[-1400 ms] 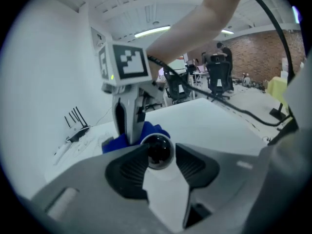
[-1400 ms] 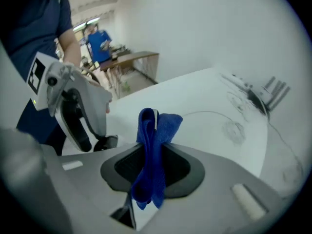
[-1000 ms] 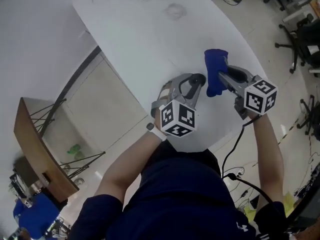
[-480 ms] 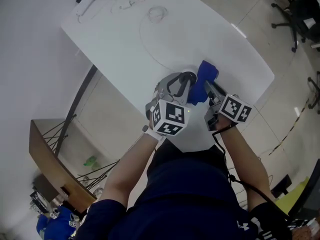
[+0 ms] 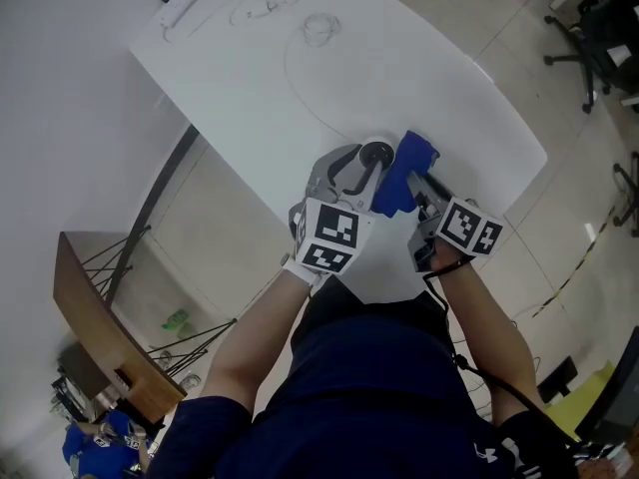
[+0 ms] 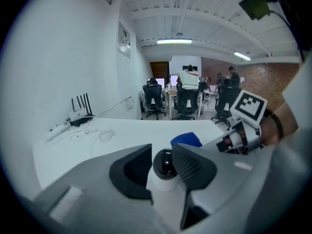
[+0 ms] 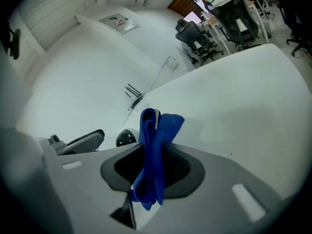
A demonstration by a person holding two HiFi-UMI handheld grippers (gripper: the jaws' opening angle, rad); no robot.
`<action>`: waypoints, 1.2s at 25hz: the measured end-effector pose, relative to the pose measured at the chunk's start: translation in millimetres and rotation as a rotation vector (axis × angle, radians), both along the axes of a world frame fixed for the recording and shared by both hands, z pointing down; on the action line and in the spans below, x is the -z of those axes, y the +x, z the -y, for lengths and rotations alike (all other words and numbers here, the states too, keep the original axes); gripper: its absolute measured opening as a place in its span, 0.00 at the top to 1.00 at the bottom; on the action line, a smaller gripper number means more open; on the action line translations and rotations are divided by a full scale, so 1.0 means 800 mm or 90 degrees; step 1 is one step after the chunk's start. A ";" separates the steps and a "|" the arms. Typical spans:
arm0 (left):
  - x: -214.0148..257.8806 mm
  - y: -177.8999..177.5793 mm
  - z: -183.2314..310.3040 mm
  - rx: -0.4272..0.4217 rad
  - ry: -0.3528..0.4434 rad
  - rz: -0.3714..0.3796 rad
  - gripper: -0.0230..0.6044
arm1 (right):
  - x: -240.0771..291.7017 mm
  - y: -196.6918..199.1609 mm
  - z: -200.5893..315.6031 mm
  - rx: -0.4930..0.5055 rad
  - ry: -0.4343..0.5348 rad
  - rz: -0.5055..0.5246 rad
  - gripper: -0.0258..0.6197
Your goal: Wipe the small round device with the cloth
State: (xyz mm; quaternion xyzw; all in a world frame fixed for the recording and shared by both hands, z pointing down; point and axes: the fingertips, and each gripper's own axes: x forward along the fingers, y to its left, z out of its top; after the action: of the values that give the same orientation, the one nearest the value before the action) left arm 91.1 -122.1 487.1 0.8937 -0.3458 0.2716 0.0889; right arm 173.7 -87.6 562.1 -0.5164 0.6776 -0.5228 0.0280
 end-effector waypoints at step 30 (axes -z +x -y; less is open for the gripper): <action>0.012 -0.025 0.035 -0.160 -0.316 -0.236 0.74 | 0.072 -0.088 0.046 0.382 0.310 -0.421 0.76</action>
State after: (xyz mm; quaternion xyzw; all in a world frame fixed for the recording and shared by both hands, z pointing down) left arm 70.9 -150.1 477.2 0.9147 -0.1338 0.1889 0.3313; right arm 103.4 -124.2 504.4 -0.4153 0.8711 -0.1432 -0.2198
